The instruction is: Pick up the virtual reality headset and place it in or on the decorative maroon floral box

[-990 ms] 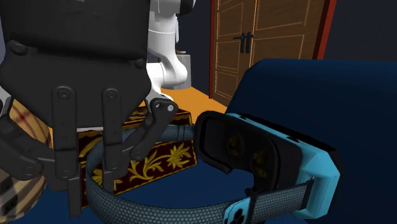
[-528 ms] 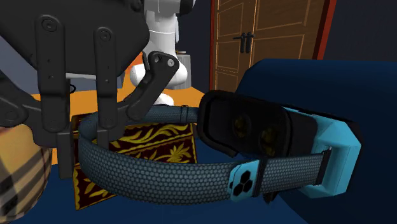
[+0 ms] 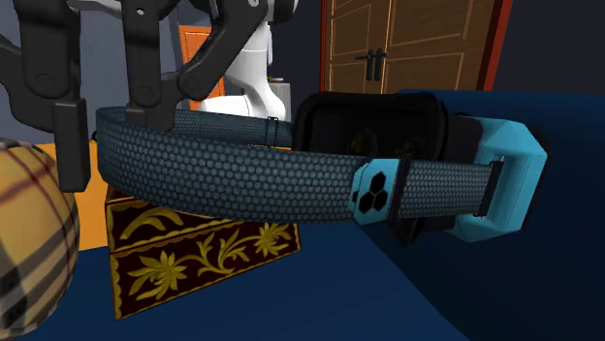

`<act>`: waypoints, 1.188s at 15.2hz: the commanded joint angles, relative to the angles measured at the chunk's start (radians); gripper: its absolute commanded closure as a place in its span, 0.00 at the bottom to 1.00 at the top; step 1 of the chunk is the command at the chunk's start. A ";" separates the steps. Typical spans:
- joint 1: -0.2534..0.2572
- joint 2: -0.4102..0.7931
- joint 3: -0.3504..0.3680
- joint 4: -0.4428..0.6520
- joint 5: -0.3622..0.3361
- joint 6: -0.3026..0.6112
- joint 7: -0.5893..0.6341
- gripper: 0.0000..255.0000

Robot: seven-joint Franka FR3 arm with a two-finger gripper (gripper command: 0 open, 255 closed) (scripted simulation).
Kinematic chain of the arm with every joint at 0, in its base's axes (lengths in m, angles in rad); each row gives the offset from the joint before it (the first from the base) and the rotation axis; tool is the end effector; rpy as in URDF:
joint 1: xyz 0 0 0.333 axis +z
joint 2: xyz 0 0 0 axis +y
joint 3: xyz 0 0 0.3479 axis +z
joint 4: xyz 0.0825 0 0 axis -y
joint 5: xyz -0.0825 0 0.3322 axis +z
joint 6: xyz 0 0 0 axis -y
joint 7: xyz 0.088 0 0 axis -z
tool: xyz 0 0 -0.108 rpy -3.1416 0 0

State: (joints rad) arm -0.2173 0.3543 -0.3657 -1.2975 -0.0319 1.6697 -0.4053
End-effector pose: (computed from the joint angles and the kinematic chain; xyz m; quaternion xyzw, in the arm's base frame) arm 0.5404 -0.3059 0.5916 0.9939 -0.0756 -0.0189 0.0782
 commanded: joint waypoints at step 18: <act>-0.037 0.014 -0.013 0.264 0.012 -0.243 -0.053 1.00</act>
State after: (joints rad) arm -0.2671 0.4188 -0.3743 -0.9602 -0.0052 1.3996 -0.4573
